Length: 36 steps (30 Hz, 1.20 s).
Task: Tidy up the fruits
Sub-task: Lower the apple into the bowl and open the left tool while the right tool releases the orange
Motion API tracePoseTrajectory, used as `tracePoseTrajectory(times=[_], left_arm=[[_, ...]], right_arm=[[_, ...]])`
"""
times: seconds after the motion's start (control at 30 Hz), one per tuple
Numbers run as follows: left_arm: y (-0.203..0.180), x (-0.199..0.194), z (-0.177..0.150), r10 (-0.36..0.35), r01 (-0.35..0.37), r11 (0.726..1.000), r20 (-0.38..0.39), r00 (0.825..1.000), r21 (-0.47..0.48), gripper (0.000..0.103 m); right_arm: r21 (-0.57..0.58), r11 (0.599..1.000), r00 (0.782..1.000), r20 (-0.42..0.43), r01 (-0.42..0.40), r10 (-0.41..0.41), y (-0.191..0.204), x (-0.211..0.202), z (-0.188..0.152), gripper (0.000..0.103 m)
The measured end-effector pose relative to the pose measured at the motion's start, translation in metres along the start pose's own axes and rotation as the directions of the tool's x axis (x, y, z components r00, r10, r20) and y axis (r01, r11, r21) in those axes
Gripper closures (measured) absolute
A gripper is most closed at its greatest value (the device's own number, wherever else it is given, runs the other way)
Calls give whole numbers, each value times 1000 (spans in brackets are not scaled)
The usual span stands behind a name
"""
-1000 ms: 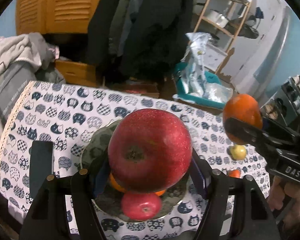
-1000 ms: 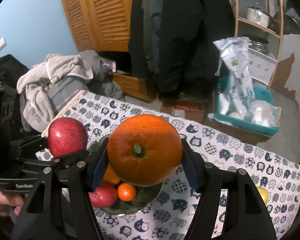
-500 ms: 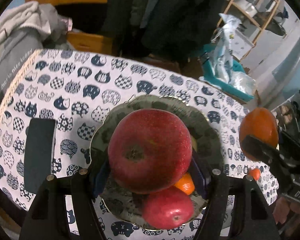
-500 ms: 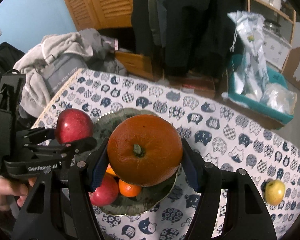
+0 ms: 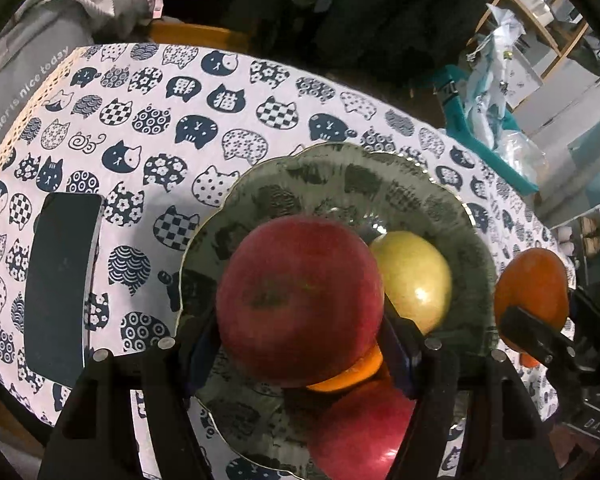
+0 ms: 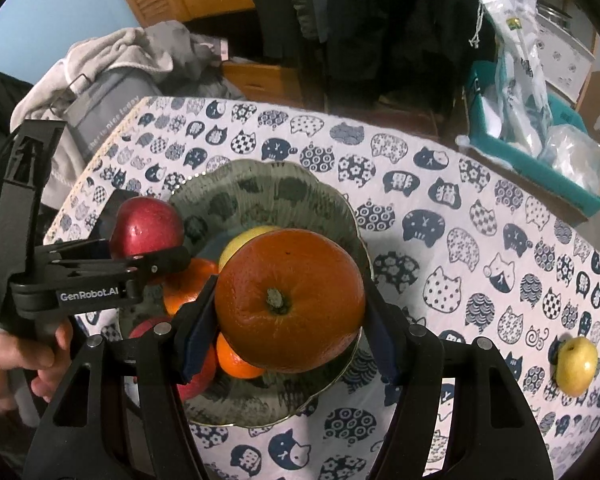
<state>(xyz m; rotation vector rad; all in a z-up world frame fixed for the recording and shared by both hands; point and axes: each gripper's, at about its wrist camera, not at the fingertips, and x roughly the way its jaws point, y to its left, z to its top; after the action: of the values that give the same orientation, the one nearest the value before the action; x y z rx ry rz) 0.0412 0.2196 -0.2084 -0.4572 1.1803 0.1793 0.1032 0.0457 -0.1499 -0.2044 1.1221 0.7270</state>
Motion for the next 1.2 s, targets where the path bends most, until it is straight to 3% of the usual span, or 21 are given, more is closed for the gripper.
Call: tracePoseTrajectory(times=[0.13, 0.33, 0.53, 0.83, 1.2], left_arm=[[4, 9, -2, 3, -3, 1000, -33, 999, -13, 31], [8, -2, -3, 16, -16, 1000, -4, 1000, -26, 33], [-5, -23, -6, 16, -18, 999, 45, 999, 34, 33], [-13, -30, -12, 16, -20, 997, 50, 999, 70, 33], [-20, -40, -16, 21, -27, 995, 68, 997, 98, 33]], right_arm=[[-1, 1000, 1000, -9, -6, 6, 1, 4, 0, 36], [-6, 1000, 999, -32, -18, 18, 3, 11, -4, 36], [-8, 1000, 998, -63, -19, 19, 3, 20, -9, 36], [-12, 1000, 993, -114, -20, 18, 0, 39, -20, 35], [14, 999, 998, -55, -30, 31, -4, 20, -14, 34]])
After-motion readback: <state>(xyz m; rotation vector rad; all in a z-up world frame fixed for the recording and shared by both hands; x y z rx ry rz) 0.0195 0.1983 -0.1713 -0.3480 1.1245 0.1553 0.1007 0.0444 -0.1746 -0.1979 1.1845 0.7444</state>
